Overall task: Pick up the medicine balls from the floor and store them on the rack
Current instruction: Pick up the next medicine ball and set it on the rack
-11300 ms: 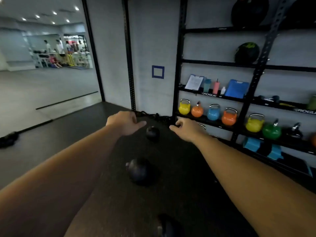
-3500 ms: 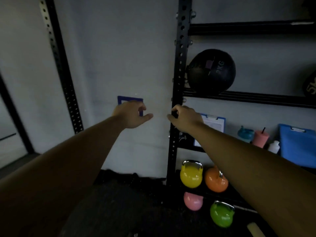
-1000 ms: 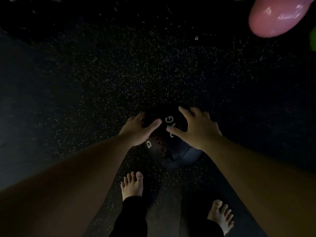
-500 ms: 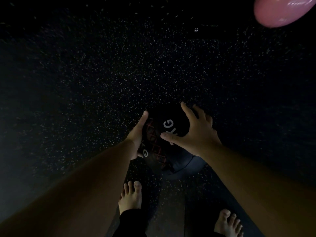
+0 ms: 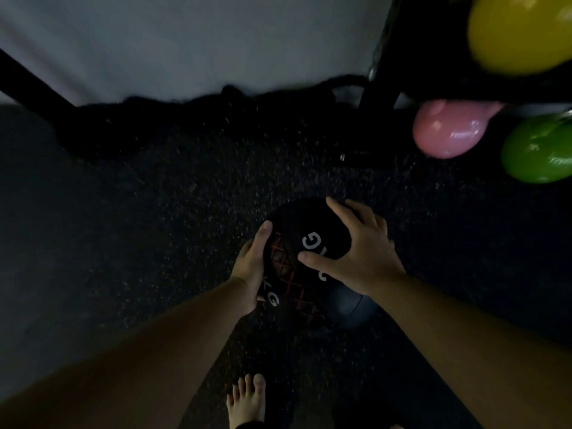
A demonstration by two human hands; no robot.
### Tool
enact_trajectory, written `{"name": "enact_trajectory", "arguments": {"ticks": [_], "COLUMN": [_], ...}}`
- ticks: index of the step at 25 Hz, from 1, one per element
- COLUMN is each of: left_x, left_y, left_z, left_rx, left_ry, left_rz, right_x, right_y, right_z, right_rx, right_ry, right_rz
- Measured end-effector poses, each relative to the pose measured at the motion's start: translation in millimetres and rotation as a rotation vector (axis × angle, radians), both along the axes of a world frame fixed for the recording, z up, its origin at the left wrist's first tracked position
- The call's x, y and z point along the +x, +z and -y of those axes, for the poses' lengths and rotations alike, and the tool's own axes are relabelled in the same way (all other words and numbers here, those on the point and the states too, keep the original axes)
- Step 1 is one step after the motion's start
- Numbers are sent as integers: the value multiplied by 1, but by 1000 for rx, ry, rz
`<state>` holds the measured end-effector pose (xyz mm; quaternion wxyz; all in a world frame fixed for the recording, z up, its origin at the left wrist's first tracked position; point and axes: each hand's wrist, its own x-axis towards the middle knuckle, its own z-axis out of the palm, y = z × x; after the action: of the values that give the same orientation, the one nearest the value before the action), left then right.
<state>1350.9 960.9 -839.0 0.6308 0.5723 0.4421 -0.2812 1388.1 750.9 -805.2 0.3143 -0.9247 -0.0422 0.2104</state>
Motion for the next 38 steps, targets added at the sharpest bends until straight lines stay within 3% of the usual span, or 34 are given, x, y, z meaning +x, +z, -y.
{"name": "enact_trajectory", "arguments": {"ticks": [5, 9, 15, 19, 29, 38], "left_x": [76, 117, 145, 138, 92, 115], "left_y": [206, 411, 688, 852, 1082, 1157], "left_z": [6, 24, 61, 100, 196, 251], "left_rx": [43, 45, 59, 107, 145, 114], "left_ry": [-25, -50, -158, -249, -307, -264], "left_rz": [321, 562, 944, 1213, 1672, 1830], "right_x": [56, 80, 66, 35, -31, -9], "right_y": [215, 419, 686, 825, 1028, 1104], "right_z": [13, 29, 73, 109, 200, 250], "right_rx": [81, 109, 160, 245, 247, 191], "right_ry": [-63, -103, -193, -276, -274, -258], "right_rz": [251, 488, 827, 1064, 1391, 1515]}}
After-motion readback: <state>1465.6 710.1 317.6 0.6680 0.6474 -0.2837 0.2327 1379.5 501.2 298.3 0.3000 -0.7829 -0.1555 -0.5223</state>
